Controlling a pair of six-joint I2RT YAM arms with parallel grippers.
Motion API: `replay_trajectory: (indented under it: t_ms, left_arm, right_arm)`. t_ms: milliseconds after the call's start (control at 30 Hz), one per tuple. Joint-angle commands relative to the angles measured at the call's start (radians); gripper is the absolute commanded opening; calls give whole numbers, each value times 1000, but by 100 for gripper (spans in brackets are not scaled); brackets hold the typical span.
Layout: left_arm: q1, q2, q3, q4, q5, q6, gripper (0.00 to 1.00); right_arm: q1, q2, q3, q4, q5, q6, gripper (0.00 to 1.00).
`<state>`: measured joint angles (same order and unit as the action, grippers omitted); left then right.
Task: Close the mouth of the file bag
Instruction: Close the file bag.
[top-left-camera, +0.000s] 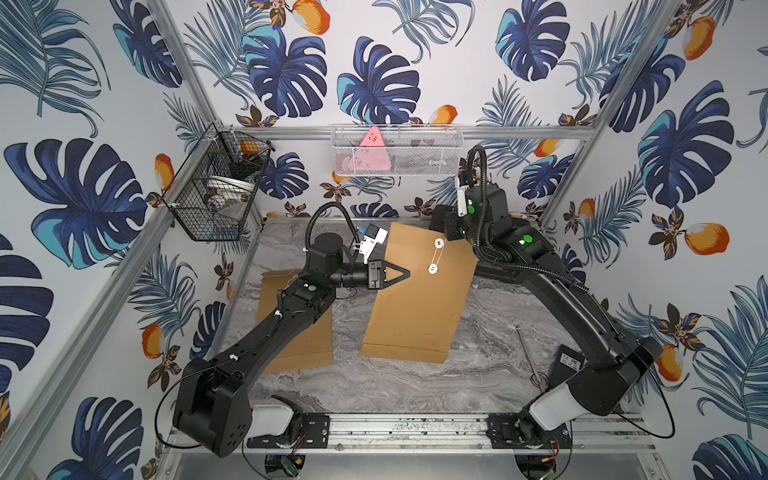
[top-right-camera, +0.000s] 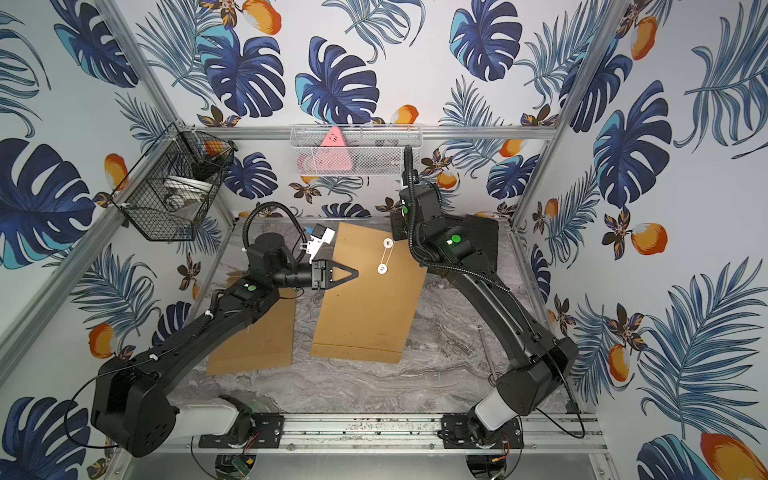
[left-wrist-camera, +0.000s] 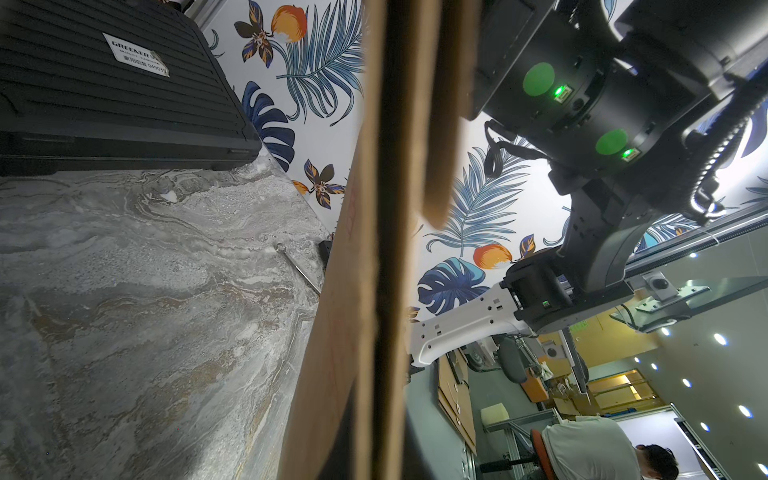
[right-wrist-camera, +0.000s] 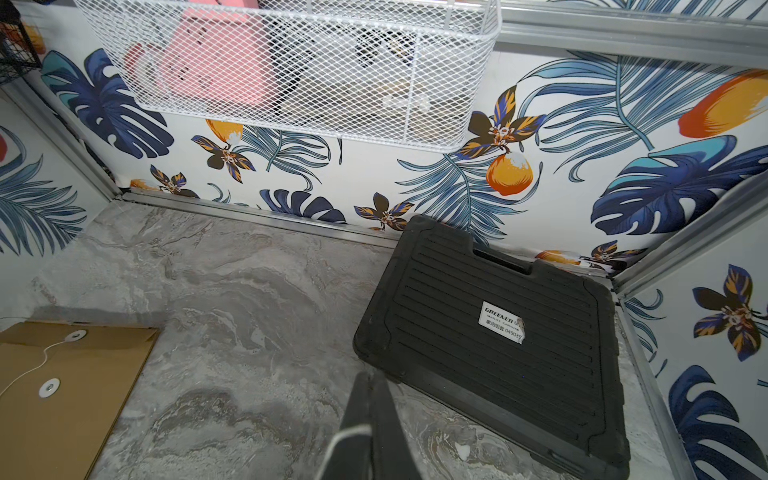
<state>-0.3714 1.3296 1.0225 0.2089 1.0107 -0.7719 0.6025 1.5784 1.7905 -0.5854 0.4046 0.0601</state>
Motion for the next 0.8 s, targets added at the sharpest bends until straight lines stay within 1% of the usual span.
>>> replay_trajectory:
  t_ms: [0, 300, 567, 667, 767]
  left_arm:
    - [-7, 3, 14, -22, 0, 39, 0]
    - [-14, 9, 15, -40, -17, 53, 0]
    - [-15, 25, 37, -102, -62, 96, 0]
    - [-14, 28, 39, -112, -73, 109, 0]
    - [-14, 30, 37, -94, -78, 97, 0]
  right_arm:
    - [17, 15, 28, -32, -15, 0, 0]
    - [91, 58, 71, -67, -5, -3, 0]
    - [185, 77, 95, -97, 58, -9, 0]
    - [198, 80, 103, -113, 25, 11, 0]
    - [215, 87, 105, -135, -12, 41, 0]
